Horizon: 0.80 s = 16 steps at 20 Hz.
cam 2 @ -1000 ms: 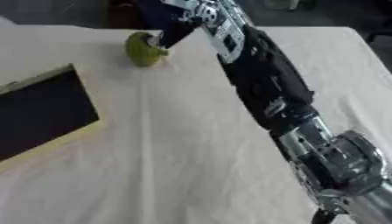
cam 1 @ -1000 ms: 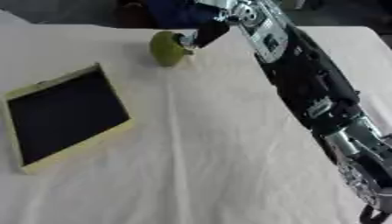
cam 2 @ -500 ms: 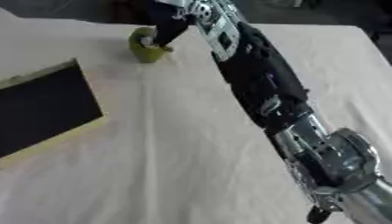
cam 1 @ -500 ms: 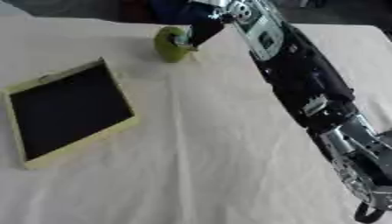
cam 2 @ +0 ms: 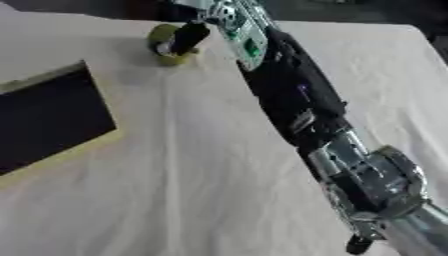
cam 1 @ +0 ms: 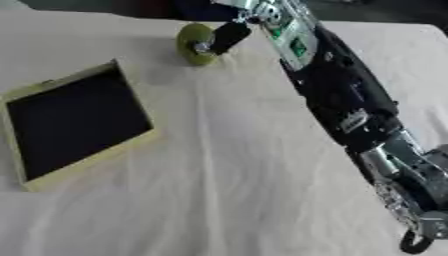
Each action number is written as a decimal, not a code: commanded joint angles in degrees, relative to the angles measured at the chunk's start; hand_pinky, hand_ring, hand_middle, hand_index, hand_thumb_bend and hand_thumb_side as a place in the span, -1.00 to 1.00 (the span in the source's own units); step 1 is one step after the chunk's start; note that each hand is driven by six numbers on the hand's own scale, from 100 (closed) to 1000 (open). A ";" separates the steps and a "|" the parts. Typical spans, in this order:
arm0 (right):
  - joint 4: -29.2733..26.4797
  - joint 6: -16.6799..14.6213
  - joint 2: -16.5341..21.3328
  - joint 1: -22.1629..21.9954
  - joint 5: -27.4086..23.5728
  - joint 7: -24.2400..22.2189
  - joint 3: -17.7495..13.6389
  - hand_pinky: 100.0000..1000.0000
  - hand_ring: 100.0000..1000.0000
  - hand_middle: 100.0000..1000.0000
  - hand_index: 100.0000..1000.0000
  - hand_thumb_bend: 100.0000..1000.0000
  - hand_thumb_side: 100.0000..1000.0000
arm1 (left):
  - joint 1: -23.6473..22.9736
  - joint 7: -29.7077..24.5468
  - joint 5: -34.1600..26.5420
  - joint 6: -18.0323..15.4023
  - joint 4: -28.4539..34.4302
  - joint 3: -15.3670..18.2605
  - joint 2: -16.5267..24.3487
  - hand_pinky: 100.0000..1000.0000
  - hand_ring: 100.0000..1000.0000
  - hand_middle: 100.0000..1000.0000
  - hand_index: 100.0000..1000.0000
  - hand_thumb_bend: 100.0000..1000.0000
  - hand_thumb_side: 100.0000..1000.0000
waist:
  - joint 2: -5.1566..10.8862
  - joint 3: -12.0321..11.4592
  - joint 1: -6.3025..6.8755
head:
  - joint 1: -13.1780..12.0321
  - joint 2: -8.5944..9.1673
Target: Pick up objects on the table and place them in the box.
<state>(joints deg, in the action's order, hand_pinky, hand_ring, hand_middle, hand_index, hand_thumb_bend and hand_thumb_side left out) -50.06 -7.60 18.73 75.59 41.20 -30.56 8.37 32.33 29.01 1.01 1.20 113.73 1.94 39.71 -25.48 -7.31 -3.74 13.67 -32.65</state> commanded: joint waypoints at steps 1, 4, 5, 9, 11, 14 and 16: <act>-0.03 0.14 1.48 1.03 0.83 0.58 -0.86 0.74 0.86 0.83 0.94 -0.56 -0.49 | 0.85 -0.07 -0.07 -0.35 0.86 0.26 1.29 0.66 0.52 0.31 0.62 -0.65 0.21 | 1.07 -0.36 0.40 | 0.63 1.31; 0.44 0.27 1.67 0.80 1.31 0.63 -1.05 0.74 0.86 0.83 0.94 -0.56 -0.49 | 0.94 -0.03 -0.09 -0.47 0.86 0.34 1.25 0.66 0.52 0.30 0.62 -0.65 0.21 | 0.76 -0.64 0.42 | 0.96 1.76; 0.59 0.33 1.74 0.71 1.51 0.60 -1.09 0.74 0.86 0.83 0.94 -0.55 -0.48 | 0.89 -0.02 -0.09 -0.48 0.86 0.36 1.24 0.66 0.52 0.30 0.62 -0.66 0.21 | 0.67 -0.68 0.42 | 0.96 1.79; 1.06 0.67 1.90 0.49 2.24 0.58 -1.32 0.74 0.86 0.82 0.94 -0.54 -0.49 | 0.82 0.08 -0.15 -0.45 0.86 0.41 1.20 0.66 0.52 0.30 0.62 -0.66 0.22 | 0.39 -0.73 0.39 | 1.07 1.81; 1.29 1.07 1.90 0.38 2.40 0.82 -1.54 0.73 0.86 0.81 0.93 -0.54 -0.51 | 0.95 0.06 -0.14 -0.51 0.86 0.39 1.18 0.66 0.52 0.30 0.62 -0.67 0.22 | 0.22 -0.84 0.37 | 1.18 1.94; 1.68 1.75 1.96 0.18 2.93 1.33 -1.72 0.72 0.85 0.79 0.93 -0.54 -0.55 | 1.08 0.05 -0.13 -0.58 0.86 0.39 1.13 0.66 0.52 0.30 0.61 -0.67 0.22 | -0.08 -1.15 0.31 | 1.44 2.22; 1.99 2.20 2.01 0.04 3.50 1.63 -1.78 0.72 0.84 0.77 0.93 -0.54 -0.57 | 1.04 0.09 -0.14 -0.59 0.86 0.42 1.10 0.66 0.51 0.29 0.61 -0.68 0.23 | -0.24 -1.27 0.28 | 1.57 2.23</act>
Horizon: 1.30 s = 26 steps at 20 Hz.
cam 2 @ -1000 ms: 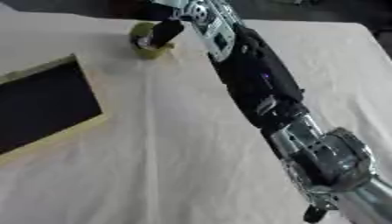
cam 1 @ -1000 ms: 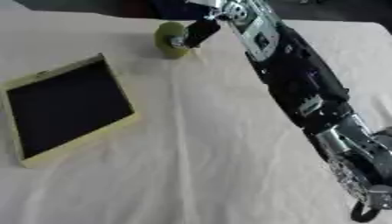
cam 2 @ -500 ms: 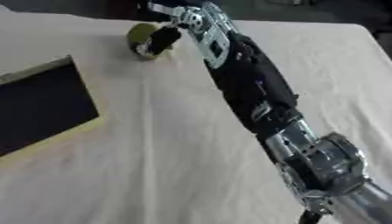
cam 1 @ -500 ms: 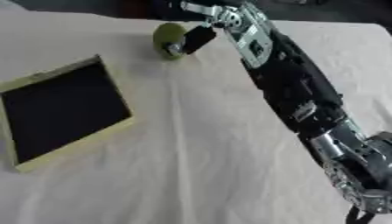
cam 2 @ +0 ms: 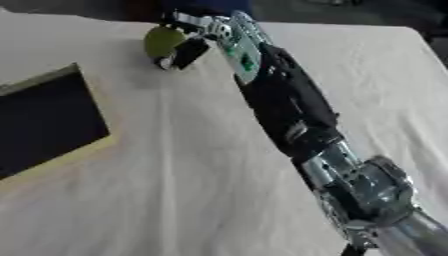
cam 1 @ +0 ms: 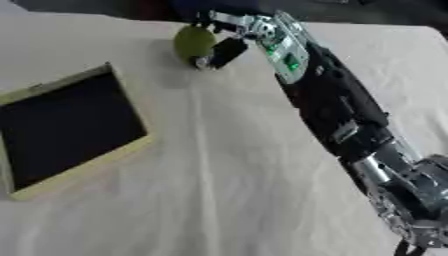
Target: Pick up objects on the table and place them in the box.
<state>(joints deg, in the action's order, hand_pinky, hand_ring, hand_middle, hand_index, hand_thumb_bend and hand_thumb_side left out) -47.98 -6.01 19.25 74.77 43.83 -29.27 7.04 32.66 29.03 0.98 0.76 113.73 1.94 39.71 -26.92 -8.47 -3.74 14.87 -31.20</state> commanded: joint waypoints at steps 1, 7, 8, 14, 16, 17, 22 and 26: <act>0.05 0.81 1.54 0.82 1.18 0.44 -0.47 0.71 0.84 0.73 0.92 -0.55 -0.61 | 0.65 0.10 -0.12 -0.14 0.86 0.44 1.10 0.66 0.51 0.29 0.61 -0.68 0.23 | 1.14 -0.13 0.26 | 0.38 0.71; 0.26 1.63 1.51 0.70 2.12 1.92 -0.61 0.68 0.79 0.61 0.86 -0.65 -0.74 | 0.82 0.03 -0.18 -0.11 0.86 0.33 0.90 0.66 0.50 0.29 0.60 -0.70 0.24 | 0.90 -0.14 0.14 | 0.59 0.72; 0.26 1.71 1.52 0.64 2.55 2.29 -0.54 0.67 0.77 0.56 0.82 -0.66 -0.83 | 0.90 -0.02 -0.14 -0.13 0.86 0.31 0.85 0.66 0.50 0.28 0.60 -0.70 0.24 | 0.84 -0.21 0.11 | 0.65 0.81; -0.24 2.16 1.71 0.36 7.28 6.32 -0.10 0.55 0.56 0.36 0.59 -0.84 -1.00 | 0.97 0.01 -0.05 -0.21 0.86 0.36 0.74 0.66 0.49 0.27 0.60 -0.72 0.25 | 0.57 -0.55 -0.04 | 1.38 0.97; -0.39 2.24 1.64 0.24 9.06 8.08 0.07 0.51 0.46 0.27 0.52 -0.84 -1.00 | 0.95 0.01 -0.06 -0.21 0.86 0.35 0.70 0.66 0.49 0.27 0.59 -0.73 0.25 | 0.51 -0.55 -0.08 | 1.42 0.80; -0.52 2.18 1.76 0.15 9.98 8.99 0.28 0.47 0.41 0.23 0.48 -0.83 -1.00 | 0.94 0.02 -0.07 -0.21 0.86 0.35 0.68 0.66 0.49 0.27 0.59 -0.73 0.25 | 0.49 -0.53 -0.10 | 1.43 0.73; -1.86 1.41 2.51 -0.63 14.58 13.59 1.40 0.37 0.26 0.12 0.37 -0.78 -1.00 | 1.01 0.15 -0.10 -0.35 0.86 0.39 0.57 0.65 0.48 0.26 0.59 -0.74 0.25 | 0.33 -0.68 -0.14 | 1.69 0.58; -2.42 0.64 2.33 -1.22 17.64 17.06 1.46 0.28 0.11 -0.05 0.24 -0.69 -1.00 | 0.95 0.36 -0.18 -0.43 0.86 0.49 0.44 0.65 0.48 0.26 0.58 -0.75 0.26 | 0.25 -0.72 -0.12 | 1.82 0.37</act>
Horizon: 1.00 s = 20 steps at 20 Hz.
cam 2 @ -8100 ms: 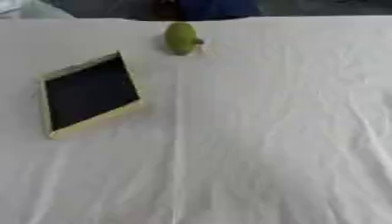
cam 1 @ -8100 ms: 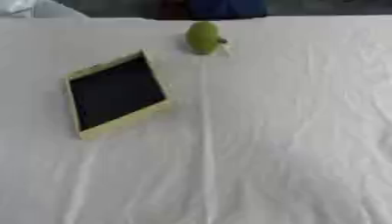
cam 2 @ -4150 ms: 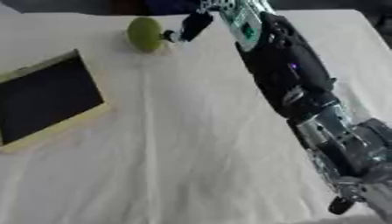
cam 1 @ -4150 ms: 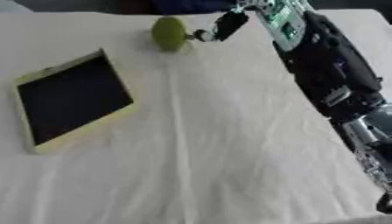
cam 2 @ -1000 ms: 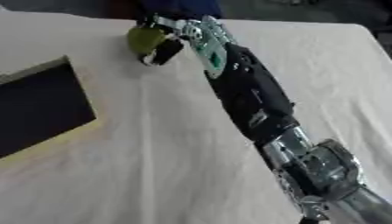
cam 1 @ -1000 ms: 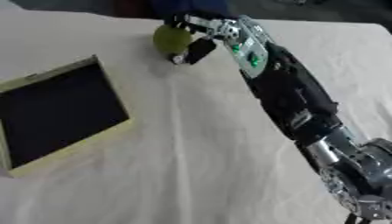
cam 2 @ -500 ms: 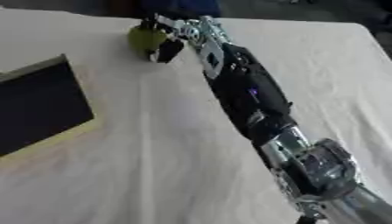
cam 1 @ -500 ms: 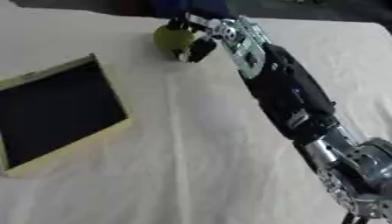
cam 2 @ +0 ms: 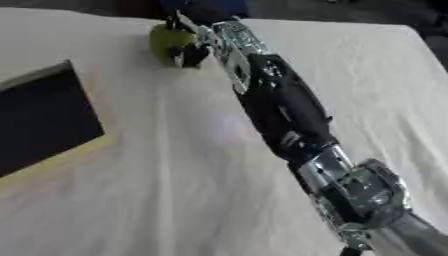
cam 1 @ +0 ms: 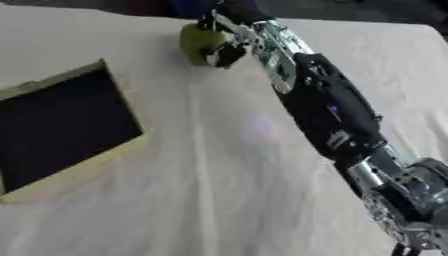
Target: Pick up objects on the table and place them in the box.
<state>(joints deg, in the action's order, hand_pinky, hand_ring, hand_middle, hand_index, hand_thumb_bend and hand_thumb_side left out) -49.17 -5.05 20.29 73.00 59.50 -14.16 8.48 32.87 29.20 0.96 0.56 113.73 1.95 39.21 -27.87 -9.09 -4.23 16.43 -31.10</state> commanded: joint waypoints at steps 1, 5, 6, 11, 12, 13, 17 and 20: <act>-1.24 -0.47 1.20 0.42 2.31 2.92 -0.03 0.26 0.07 -0.10 0.18 -0.72 -1.00 | 0.75 0.24 -0.19 -0.24 0.86 0.48 0.89 0.65 0.48 0.25 0.58 -0.76 0.26 | 1.17 -0.10 0.36 | 0.28 0.24; -0.61 -1.39 0.92 0.04 2.05 6.59 0.25 0.18 -0.01 -0.22 0.01 -0.75 -1.00 | 0.67 0.36 -0.28 -0.26 0.86 0.52 0.84 0.65 0.47 0.25 0.58 -0.77 0.26 | 1.20 -0.11 0.36 | 0.25 -0.01; -0.52 -1.79 0.90 0.02 1.83 7.40 0.45 0.16 -0.03 -0.26 -0.04 -0.74 -1.00 | 0.61 0.43 -0.31 -0.26 0.86 0.54 0.84 0.65 0.47 0.25 0.58 -0.77 0.26 | 1.27 -0.08 0.36 | 0.18 -0.19; -1.35 -3.86 1.06 0.05 1.09 9.08 1.76 0.13 -0.05 -0.31 -0.10 -0.64 -1.00 | 0.42 0.61 -0.44 -0.27 0.86 0.56 0.82 0.65 0.47 0.25 0.58 -0.77 0.26 | 1.76 0.14 0.35 | 0.03 -1.00; -1.54 -3.99 1.10 0.04 1.05 9.22 1.88 0.13 -0.06 -0.32 -0.11 -0.62 -1.00 | 0.42 0.61 -0.46 -0.28 0.86 0.55 0.81 0.65 0.47 0.25 0.58 -0.78 0.26 | 1.82 0.17 0.36 | 0.03 -1.08; -1.82 -4.10 1.12 0.07 0.97 9.46 1.99 0.13 -0.06 -0.32 -0.10 -0.62 -1.00 | 0.41 0.57 -0.46 -0.29 0.86 0.52 0.83 0.65 0.47 0.25 0.58 -0.78 0.26 | 1.97 0.22 0.39 | 0.01 -1.20; -2.89 -4.43 1.33 0.25 0.04 9.61 2.30 0.14 -0.07 -0.31 -0.09 -0.56 -1.00 | 0.15 0.53 -0.48 -0.22 0.86 0.55 0.90 0.64 0.46 0.24 0.57 -0.78 0.25 | 2.61 0.55 0.57 | -0.15 -1.75; -4.08 -5.02 1.62 0.52 -0.98 9.01 2.68 0.17 -0.08 -0.31 -0.08 -0.56 -1.00 | -0.04 0.45 -0.48 -0.20 0.86 0.52 0.97 0.64 0.46 0.24 0.57 -0.78 0.24 | 3.20 0.92 0.69 | -0.30 -2.26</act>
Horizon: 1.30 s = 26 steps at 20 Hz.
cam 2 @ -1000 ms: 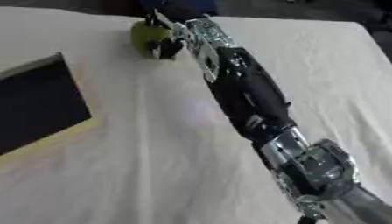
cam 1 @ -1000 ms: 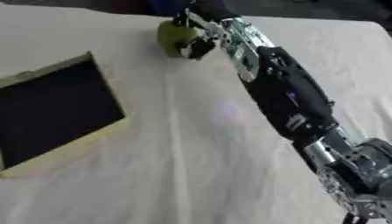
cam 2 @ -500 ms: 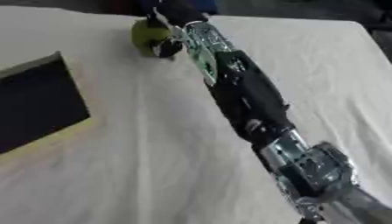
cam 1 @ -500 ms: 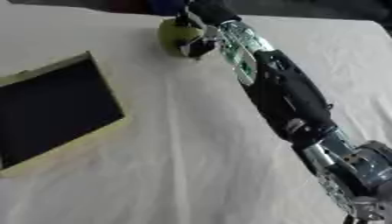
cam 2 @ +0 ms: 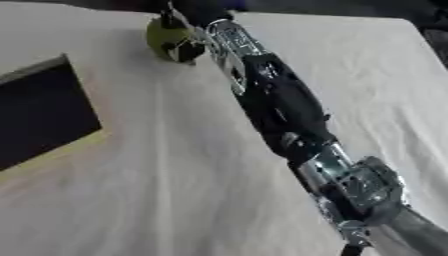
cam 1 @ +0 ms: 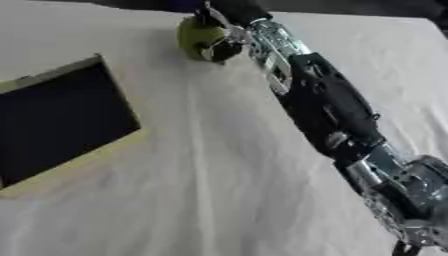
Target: Pick up objects on the table and place them in the box.
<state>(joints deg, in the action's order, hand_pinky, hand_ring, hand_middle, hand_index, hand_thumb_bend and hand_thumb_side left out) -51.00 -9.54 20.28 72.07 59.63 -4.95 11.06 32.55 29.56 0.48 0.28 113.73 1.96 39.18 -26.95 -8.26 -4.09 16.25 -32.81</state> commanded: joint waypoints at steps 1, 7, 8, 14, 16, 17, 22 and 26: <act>-2.73 -0.76 1.74 1.53 -1.55 -0.41 0.26 0.19 -0.08 -0.31 -0.09 -0.55 -1.00 | 0.22 0.06 0.00 0.09 0.86 0.51 1.03 0.64 0.46 0.24 0.57 -0.78 0.24 | 2.46 0.20 0.59 | -0.18 -0.69; -6.19 -1.22 2.61 1.88 -4.54 -1.72 1.17 0.17 -0.10 -0.33 -0.10 -0.55 -1.00 | -0.26 -0.06 0.02 0.18 0.86 0.53 1.10 0.64 0.45 0.23 0.56 -0.78 0.23 | 3.50 0.72 0.78 | -0.50 -1.19; -6.80 -1.08 2.78 1.92 -4.96 -2.03 1.31 0.17 -0.10 -0.33 -0.10 -0.55 -1.00 | -0.33 -0.06 0.02 0.19 0.86 0.55 1.12 0.64 0.45 0.22 0.56 -0.77 0.23 | 3.65 0.79 0.78 | -0.53 -1.23; -10.07 -0.43 3.64 2.08 -7.49 -3.61 2.04 0.15 -0.11 -0.35 -0.11 -0.55 -1.00 | -0.76 -0.06 0.08 0.25 0.86 0.60 1.14 0.64 0.45 0.22 0.56 -0.77 0.22 | 4.49 1.14 0.75 | -0.86 -1.63; -12.03 -0.77 4.13 2.15 -8.58 -4.31 2.82 0.14 -0.11 -0.35 -0.12 -0.54 -1.00 | -0.96 -0.02 0.10 0.27 0.86 0.66 1.15 0.64 0.45 0.22 0.56 -0.76 0.21 | 4.85 1.30 0.72 | -1.09 -1.91; -13.34 -0.95 4.43 2.13 -9.25 -4.72 3.29 0.14 -0.11 -0.35 -0.12 -0.54 -1.00 | -1.04 -0.01 0.11 0.29 0.86 0.67 1.15 0.64 0.45 0.22 0.56 -0.76 0.21 | 5.03 1.37 0.70 | -1.17 -2.08; -22.94 -1.45 6.56 1.59 -14.82 -7.30 6.35 0.12 -0.12 -0.35 -0.12 -0.55 -1.00 | -1.43 0.32 0.13 0.38 0.86 0.99 1.15 0.64 0.45 0.23 0.56 -0.75 0.20 | 5.85 1.59 0.59 | -1.58 -2.83; -30.93 -1.51 7.66 1.22 -19.85 -11.05 9.83 0.13 -0.11 -0.35 -0.11 -0.55 -1.00 | -1.70 0.83 -0.04 0.48 0.86 1.32 1.15 0.64 0.45 0.23 0.56 -0.74 0.19 | 6.36 1.54 0.54 | -1.24 -3.35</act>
<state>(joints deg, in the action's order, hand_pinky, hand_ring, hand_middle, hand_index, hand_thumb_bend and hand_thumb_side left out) -78.62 -10.99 26.18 72.34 41.55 -14.95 20.42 30.49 30.06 0.48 0.74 113.73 2.38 39.18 -22.17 -6.70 -3.88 14.82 -35.78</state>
